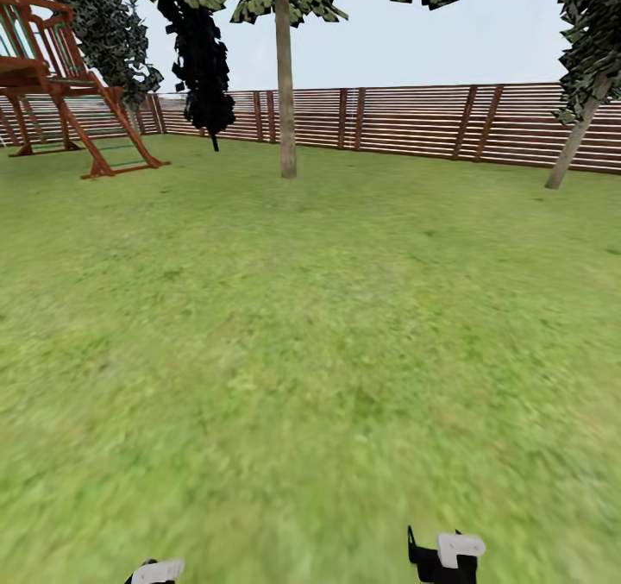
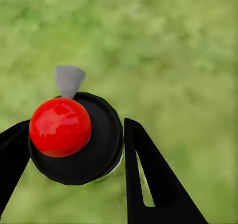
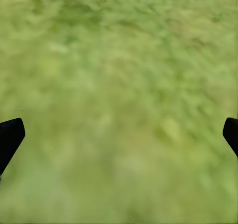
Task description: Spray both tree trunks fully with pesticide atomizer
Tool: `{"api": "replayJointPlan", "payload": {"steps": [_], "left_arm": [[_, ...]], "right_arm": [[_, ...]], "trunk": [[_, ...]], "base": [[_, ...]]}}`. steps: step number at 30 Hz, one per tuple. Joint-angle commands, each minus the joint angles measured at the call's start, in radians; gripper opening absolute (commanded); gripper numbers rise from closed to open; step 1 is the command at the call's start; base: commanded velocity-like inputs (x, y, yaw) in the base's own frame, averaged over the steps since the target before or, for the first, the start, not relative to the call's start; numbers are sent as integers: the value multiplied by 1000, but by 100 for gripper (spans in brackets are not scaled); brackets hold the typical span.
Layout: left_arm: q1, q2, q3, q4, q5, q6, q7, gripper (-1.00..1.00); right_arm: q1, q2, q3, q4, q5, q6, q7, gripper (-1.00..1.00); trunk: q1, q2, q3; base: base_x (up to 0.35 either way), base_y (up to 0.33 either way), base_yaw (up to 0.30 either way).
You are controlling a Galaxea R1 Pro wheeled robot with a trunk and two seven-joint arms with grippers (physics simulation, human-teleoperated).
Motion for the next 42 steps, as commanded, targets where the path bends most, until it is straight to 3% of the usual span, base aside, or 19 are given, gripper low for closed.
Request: {"api": "replayJointPlan", "payload": {"steps": [1,42], "left_arm": [[0,0,0,0,0,0,0,-100],[0,0,0,0,0,0,0,-100]], "right_arm": [[0,-1,0,0,0,0,-1,100],[0,0,1,0,0,0,2,100]], "trunk": [[0,0,0],[0,0,0]], "base": [[339,0,0],[339,0,0]]}}
